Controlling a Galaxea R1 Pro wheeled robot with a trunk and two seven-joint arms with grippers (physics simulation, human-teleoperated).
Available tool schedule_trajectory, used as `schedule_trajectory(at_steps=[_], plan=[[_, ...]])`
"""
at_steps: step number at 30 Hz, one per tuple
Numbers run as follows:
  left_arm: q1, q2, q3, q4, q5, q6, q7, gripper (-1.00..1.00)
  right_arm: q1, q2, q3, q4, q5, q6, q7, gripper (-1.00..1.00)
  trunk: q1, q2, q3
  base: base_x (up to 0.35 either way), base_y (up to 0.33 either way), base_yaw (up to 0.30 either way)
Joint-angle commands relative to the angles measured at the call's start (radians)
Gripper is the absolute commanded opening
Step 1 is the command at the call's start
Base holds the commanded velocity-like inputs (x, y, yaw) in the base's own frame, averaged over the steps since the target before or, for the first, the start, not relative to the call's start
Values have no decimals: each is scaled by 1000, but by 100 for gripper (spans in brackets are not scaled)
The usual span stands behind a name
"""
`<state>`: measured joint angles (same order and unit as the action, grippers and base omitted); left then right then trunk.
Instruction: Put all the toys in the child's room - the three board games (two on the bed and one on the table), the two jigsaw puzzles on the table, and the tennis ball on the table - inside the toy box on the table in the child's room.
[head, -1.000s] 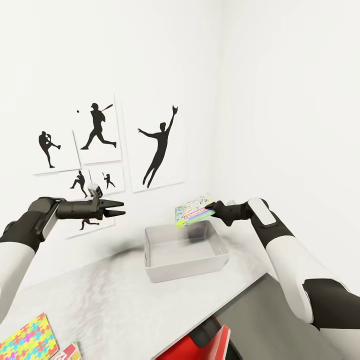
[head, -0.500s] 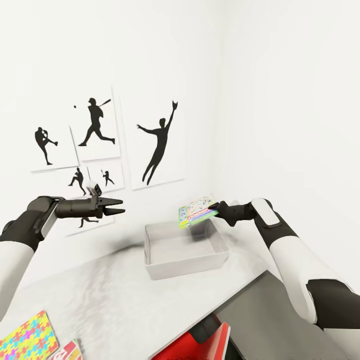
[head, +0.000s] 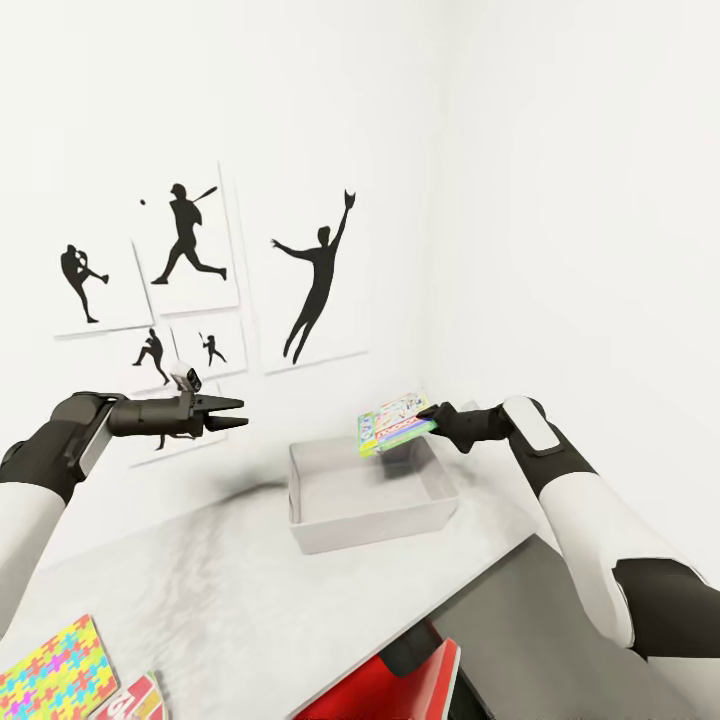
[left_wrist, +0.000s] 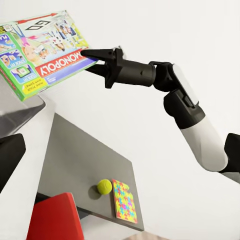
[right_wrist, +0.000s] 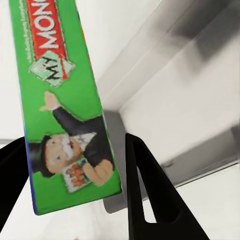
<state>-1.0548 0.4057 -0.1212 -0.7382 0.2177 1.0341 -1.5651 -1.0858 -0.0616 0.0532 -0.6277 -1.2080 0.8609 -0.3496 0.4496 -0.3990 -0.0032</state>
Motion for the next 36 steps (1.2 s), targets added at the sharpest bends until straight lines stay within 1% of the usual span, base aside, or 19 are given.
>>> schedule_trajectory(at_steps=[1,36], plan=[[-1,1,-4,0,0,11,-6,100,0,-1,5,-1,-12,-1,-9,-100,0,-1,-2,0,0,0],[-1,2,-11,0,-1,11,-6,100,0,-1,5,-1,-15,3,-8,-100,0,-1,-60,0,0,0]])
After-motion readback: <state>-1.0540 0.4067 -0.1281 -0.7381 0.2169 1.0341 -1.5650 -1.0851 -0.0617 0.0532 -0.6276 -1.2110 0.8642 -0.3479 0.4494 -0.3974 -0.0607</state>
